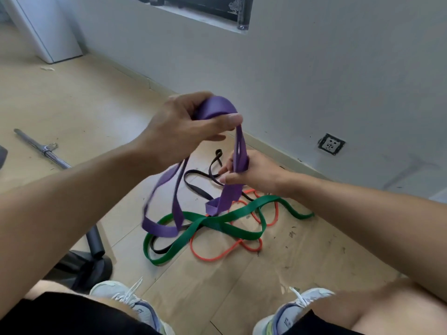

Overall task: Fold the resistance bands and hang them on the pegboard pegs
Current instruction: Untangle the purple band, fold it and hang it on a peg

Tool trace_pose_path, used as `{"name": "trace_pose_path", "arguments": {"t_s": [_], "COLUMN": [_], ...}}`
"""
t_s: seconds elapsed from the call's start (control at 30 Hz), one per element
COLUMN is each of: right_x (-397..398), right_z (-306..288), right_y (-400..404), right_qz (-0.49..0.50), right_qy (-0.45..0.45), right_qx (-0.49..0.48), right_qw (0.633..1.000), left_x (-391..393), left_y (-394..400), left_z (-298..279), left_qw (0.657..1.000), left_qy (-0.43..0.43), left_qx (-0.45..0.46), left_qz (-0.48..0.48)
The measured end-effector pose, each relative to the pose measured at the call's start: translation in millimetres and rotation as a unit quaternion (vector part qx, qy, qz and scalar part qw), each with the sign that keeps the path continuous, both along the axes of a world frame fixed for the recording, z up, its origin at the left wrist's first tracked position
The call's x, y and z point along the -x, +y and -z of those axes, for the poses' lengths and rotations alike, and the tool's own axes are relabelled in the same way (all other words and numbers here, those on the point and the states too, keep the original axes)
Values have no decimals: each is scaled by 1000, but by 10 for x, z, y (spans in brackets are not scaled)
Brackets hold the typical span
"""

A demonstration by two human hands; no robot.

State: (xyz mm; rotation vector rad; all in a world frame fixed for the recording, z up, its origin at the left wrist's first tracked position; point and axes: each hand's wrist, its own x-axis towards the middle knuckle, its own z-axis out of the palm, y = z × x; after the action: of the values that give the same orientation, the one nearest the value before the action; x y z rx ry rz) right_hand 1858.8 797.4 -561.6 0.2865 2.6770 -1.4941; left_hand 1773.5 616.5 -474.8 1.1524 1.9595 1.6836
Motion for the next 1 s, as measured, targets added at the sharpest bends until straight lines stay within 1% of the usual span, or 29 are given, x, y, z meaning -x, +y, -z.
{"name": "trace_pose_path", "arguments": {"t_s": [0.03, 0.07, 0.13, 0.23, 0.33, 0.4, 0.47, 0.5, 0.53, 0.63, 0.73, 0.87, 0.93, 1.0], "right_x": [20, 35, 59, 68, 52, 36, 19, 10, -6, -75, -120, -89, -73, -50], "right_z": [-6, -32, -114, -287, -517, -668, -743, -746, -720, -516, -351, -343, -297, -204], "right_y": [28, 61, 127, 187, 143, 45, -52, -75, -73, -1, -4, -37, -23, -34], "right_qz": [13, 27, 59, 105, 104, 67, 23, 4, -16, -61, -52, -79, -60, -41], "right_qy": [1, 4, 17, 75, 149, 172, 156, 134, 109, 36, 9, 13, 3, -10], "right_qx": [20, 19, -7, -3, 2, -6, -14, -17, -19, 8, 50, -8, -7, 17], "right_qw": [1000, 999, 998, 992, 983, 983, 987, 991, 994, 997, 997, 997, 998, 999], "left_x": [24, 49, 139, 312, 343, 288, 248, 246, 253, 248, 155, 120, 117, 88], "left_y": [-16, -40, -111, -203, -215, -192, -157, -144, -139, -138, -128, -88, -100, -112], "left_z": [-2, 0, 31, 97, 163, 200, 233, 236, 234, 173, 102, 23, -25, -68], "left_qw": [1000, 1000, 998, 992, 981, 979, 972, 971, 976, 990, 993, 993, 992, 988], "left_qy": [2, 5, 16, 60, 79, 81, 127, 142, 135, 65, 21, -8, 6, 50], "left_qx": [-1, 0, 11, 68, 147, 178, 197, 190, 172, 122, 113, 115, 122, 135], "left_qz": [-11, -26, -59, -92, -97, -62, -22, -16, -16, -10, 19, -9, -38, -64]}}
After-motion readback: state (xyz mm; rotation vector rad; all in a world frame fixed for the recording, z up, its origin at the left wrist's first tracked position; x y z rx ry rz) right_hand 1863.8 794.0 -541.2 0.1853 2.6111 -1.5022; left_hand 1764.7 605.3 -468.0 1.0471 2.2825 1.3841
